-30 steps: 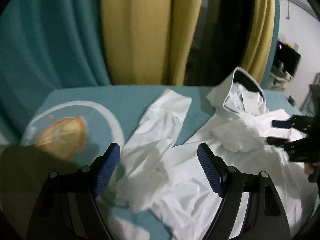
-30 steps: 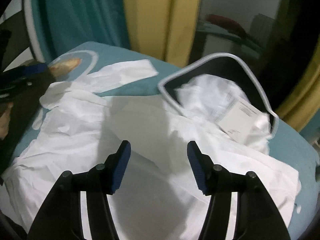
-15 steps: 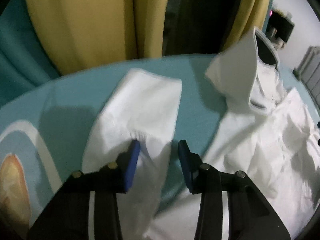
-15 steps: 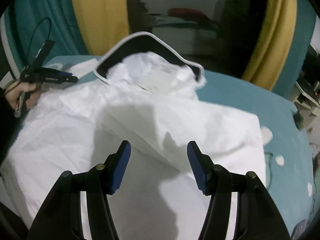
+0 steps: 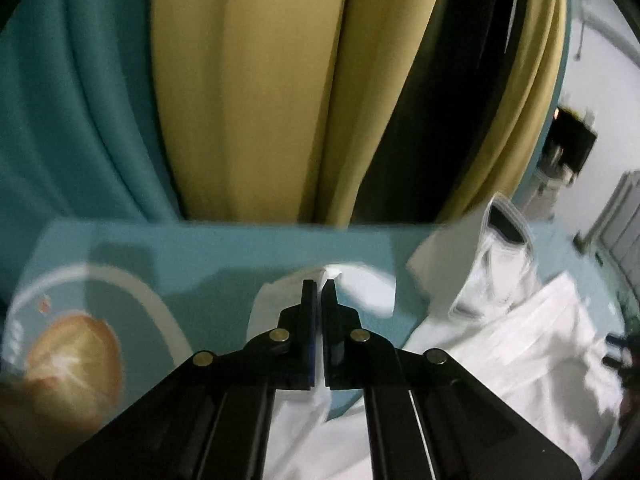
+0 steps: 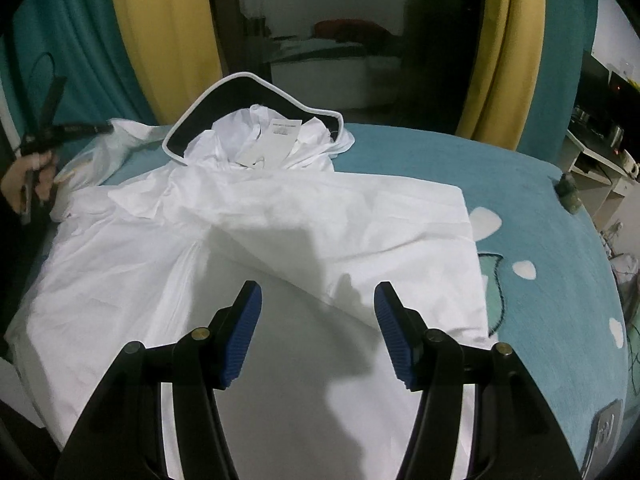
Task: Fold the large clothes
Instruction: 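Lift the sleeve with the left tool and lay it across the jacket body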
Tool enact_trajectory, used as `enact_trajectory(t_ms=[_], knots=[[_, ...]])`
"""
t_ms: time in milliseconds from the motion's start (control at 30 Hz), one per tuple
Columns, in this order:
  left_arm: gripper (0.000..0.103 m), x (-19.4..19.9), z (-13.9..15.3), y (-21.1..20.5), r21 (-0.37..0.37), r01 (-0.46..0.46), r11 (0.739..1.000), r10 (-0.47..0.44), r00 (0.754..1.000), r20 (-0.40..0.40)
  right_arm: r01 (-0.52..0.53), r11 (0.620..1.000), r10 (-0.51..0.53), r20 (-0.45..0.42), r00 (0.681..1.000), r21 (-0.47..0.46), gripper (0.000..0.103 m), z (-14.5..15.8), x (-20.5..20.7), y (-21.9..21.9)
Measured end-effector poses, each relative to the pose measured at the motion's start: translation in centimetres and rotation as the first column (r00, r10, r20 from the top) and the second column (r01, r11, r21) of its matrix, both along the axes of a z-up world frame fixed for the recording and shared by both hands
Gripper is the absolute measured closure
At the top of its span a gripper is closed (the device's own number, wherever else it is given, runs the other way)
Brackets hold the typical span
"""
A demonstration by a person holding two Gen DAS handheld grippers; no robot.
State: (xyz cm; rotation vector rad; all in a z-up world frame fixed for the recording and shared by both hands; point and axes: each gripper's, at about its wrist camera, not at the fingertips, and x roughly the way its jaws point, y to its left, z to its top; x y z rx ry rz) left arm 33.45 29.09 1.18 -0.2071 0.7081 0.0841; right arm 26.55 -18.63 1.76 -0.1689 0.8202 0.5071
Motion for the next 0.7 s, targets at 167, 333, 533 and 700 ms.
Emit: enact_trajectory(t_ms=[167, 333, 533, 700], knots=[[0.101, -1.1, 6.7, -2.7, 0.022, 0.010, 1.000, -0.013, 0.991, 0.137, 0.017, 1.000, -0.017, 0.015, 1.000, 0.026, 0.044, 0.4, -0.8, -2.1], [0.101, -2.2, 11.4, -7.0, 0.060, 0.037, 0.998, -0.050, 0.971, 0.235, 0.041, 0.997, -0.042, 0.016, 0.999, 0.058, 0.044, 0.4, -1.1, -4.5], [0.100, -2.1, 14.2, -11.7, 0.059, 0.068, 0.996, -0.081, 0.959, 0.271, 0.057, 0.994, -0.059, 0.024, 0.998, 0.091, 0.044, 0.3, -1.7, -7.3], [0.100, -1.4, 15.4, -15.6, 0.070, 0.108, 0.992, -0.124, 0.950, 0.285, 0.077, 0.991, -0.080, 0.028, 0.996, 0.108, 0.044, 0.2, -1.9, -9.8]])
